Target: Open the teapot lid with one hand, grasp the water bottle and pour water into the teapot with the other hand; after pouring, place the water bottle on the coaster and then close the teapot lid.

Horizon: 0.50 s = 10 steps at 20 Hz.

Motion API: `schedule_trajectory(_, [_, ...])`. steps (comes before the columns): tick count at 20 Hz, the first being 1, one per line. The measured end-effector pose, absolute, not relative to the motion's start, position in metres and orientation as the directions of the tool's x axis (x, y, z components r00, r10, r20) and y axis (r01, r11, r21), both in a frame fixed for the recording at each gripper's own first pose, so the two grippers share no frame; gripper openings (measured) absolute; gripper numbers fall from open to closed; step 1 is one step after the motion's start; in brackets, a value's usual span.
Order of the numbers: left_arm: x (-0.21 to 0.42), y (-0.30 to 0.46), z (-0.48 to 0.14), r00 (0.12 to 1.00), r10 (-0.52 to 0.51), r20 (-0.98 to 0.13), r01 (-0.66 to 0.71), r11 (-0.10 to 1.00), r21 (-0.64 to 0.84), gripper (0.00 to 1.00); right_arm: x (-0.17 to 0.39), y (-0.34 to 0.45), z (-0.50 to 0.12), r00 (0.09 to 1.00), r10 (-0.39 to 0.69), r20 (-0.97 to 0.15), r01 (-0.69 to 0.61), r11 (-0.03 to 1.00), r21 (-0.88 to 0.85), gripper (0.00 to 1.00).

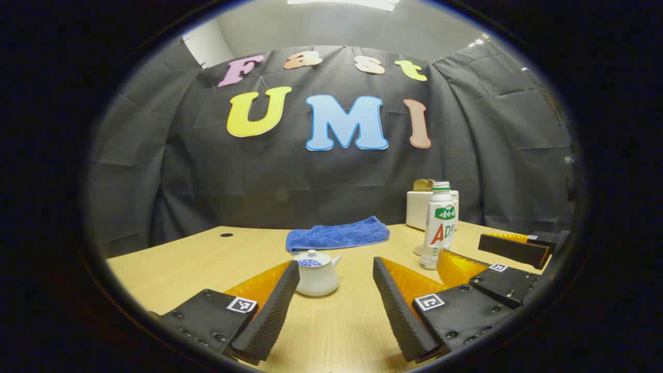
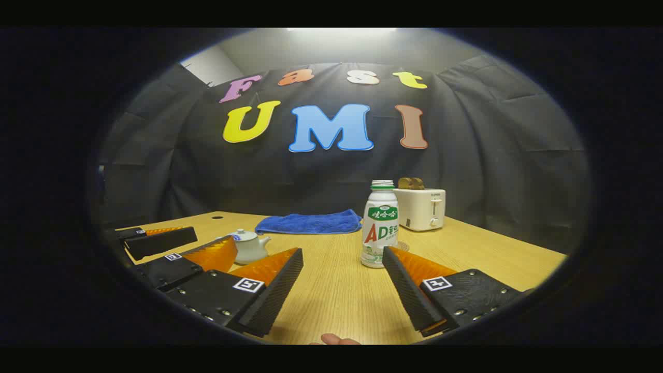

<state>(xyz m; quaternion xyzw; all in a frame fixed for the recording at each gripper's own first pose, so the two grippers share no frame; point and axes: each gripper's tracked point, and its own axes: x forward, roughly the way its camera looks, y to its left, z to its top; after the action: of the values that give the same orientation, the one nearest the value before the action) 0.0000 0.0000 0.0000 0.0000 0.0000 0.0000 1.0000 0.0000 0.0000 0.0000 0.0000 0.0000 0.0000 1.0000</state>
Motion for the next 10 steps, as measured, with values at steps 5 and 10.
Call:
schedule_trajectory(5, [-0.0008,-0.0047,0.0000,1.000,-0.030,0.003,0.031,1.000,-0.002,1.00,0.0002,0.0006,0.0015,1.000,-0.001,0.000,0.001,1.000,-0.002,0.95])
schedule_trajectory(10, [0.0002,0.0013,0.0002,1.000,0.011,0.002,-0.011,1.000,-0.001,0.95,-0.0004,-0.0015,0.0000,1.000,-0.011,0.000,0.011,1.000,0.000,0.95])
